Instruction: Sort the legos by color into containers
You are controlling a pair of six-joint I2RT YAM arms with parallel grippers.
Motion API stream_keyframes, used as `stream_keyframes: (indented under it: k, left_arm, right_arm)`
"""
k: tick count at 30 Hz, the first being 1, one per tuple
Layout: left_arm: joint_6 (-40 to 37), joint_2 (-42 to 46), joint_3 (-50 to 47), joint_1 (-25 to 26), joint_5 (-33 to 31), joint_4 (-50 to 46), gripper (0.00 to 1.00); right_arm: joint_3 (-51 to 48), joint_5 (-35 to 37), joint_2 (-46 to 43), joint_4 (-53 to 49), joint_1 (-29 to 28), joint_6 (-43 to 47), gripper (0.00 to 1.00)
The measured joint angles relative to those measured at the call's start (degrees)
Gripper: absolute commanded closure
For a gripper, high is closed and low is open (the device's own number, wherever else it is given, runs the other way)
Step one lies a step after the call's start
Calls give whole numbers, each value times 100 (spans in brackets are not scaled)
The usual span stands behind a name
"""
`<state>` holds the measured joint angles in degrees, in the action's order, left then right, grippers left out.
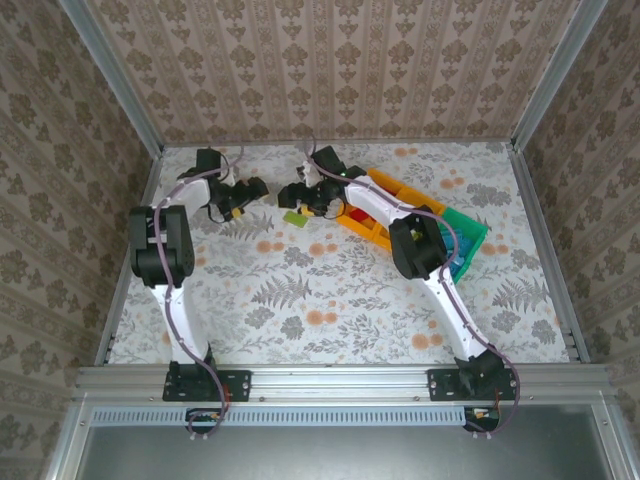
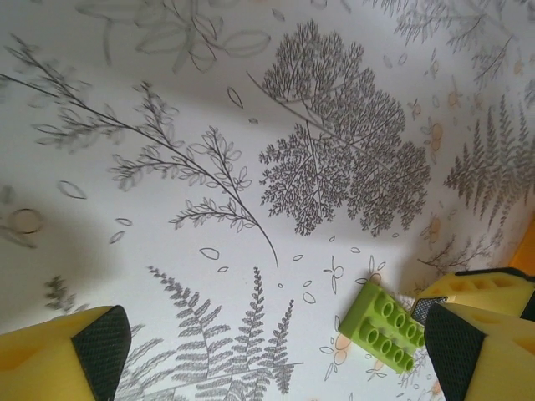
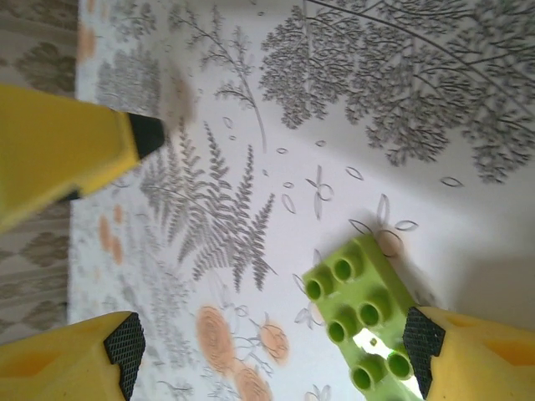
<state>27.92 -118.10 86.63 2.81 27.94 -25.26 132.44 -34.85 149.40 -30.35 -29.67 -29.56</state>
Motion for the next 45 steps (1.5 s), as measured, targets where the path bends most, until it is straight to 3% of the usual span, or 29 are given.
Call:
stream_keyframes:
  k: [11, 17, 28, 45]
  left_arm:
    - [83, 461, -94, -319, -168, -2, 5]
    - [83, 461, -155, -317, -188, -22, 5]
    - [81, 461, -155, -323, -186, -17, 5]
    - [79, 461, -155, -323, -188, 2, 5]
  right_arm:
    - [-31, 1335, -157, -868, -195, 1268, 11]
    - [448, 1808, -149, -1298, -328, 1875, 11]
    - [785, 3117, 223, -1836, -822, 3073, 16]
    - [1123, 4190, 409, -2024, -1180, 3683, 49]
